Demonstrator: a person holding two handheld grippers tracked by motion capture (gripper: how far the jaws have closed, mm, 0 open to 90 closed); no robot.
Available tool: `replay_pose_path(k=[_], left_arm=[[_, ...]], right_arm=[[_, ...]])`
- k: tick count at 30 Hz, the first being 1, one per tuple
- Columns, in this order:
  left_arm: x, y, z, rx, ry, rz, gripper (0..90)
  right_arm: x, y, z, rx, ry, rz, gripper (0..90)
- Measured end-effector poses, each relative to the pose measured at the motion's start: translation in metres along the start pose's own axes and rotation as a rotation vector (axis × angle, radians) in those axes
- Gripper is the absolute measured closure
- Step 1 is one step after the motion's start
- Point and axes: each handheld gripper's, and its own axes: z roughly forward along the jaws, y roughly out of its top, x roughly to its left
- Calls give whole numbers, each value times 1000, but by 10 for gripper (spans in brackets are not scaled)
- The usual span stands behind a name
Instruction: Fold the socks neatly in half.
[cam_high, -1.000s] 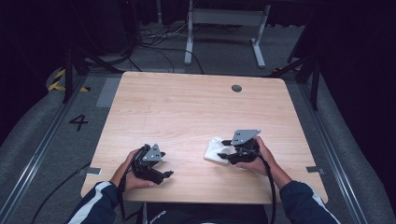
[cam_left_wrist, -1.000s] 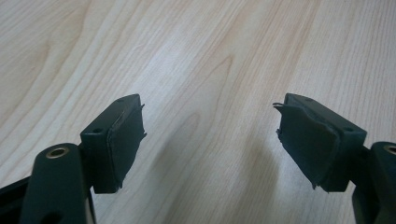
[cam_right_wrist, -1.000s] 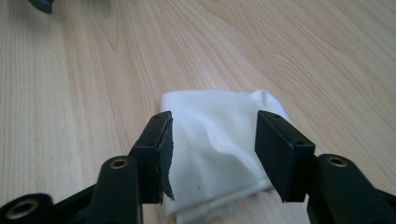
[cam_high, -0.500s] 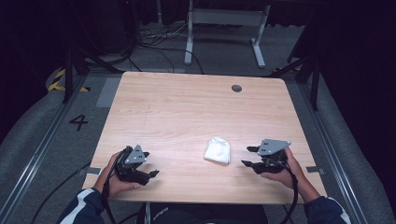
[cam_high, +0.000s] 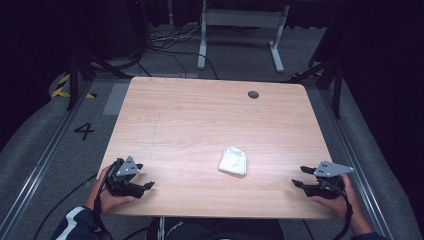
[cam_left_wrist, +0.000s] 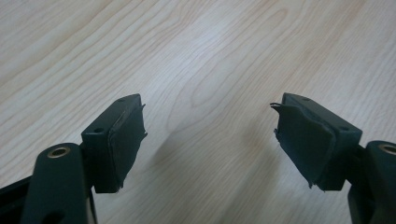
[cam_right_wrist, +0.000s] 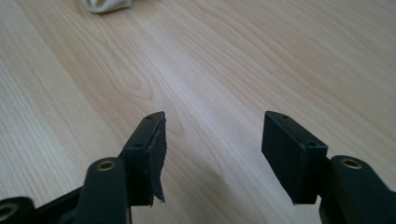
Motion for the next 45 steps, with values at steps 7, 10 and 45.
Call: replay_pose_path(k=[7, 10, 45], left_arm=[[14, -12, 3, -3, -13, -65, 230], [18, -15, 3, -25, -10, -73, 221], [15, -13, 6, -18, 41, -97, 194]], right_arm=[[-16, -36, -5, -23, -24, 159, 351], [-20, -42, -2, -18, -47, 204, 326], [-20, -39, 3, 13, -67, 228, 259]])
